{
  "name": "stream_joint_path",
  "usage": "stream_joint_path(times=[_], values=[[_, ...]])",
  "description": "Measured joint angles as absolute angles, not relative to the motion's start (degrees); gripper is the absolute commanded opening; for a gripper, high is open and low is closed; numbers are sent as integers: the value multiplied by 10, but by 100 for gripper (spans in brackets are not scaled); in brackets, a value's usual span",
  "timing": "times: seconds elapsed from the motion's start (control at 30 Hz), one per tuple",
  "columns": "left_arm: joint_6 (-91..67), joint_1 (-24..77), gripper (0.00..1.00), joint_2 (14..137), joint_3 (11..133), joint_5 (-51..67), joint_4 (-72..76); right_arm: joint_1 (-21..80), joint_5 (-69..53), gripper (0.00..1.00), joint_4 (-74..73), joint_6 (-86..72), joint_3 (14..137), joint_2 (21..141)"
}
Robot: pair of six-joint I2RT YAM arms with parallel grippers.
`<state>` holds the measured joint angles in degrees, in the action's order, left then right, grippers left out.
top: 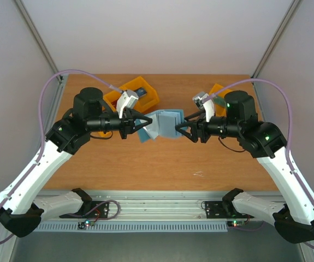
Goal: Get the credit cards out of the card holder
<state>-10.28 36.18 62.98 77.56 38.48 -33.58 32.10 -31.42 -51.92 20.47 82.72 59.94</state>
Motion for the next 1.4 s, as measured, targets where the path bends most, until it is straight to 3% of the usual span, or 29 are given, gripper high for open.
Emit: stream_joint_path(times=[0.27, 0.57, 0.67, 0.8, 0.83, 0.87, 1.03, 1.07, 1.4], values=[[-108, 364, 0, 630, 770, 386, -328, 344, -307, 75, -507, 188, 827, 614], [-116, 365, 0, 630, 762, 388, -317, 374, -273, 75, -489, 176, 827, 622], [-121, 365, 0, 630, 755, 389, -313, 387, -255, 58, -486, 169, 827, 633], [-130, 365, 1, 630, 746, 392, -299, 406, -234, 20, -477, 159, 828, 647], [-133, 364, 6, 630, 743, 392, -293, 412, -226, 8, -474, 153, 829, 651], [-136, 364, 17, 630, 739, 390, -288, 419, -222, 2, -471, 148, 831, 656], [-149, 365, 89, 629, 722, 381, -263, 445, -168, 1, -473, 119, 847, 683], [-149, 365, 98, 629, 720, 380, -260, 448, -153, 1, -474, 111, 851, 689], [-110, 381, 99, 624, 700, 324, -257, 513, 25, 1, -540, -8, 946, 764]])
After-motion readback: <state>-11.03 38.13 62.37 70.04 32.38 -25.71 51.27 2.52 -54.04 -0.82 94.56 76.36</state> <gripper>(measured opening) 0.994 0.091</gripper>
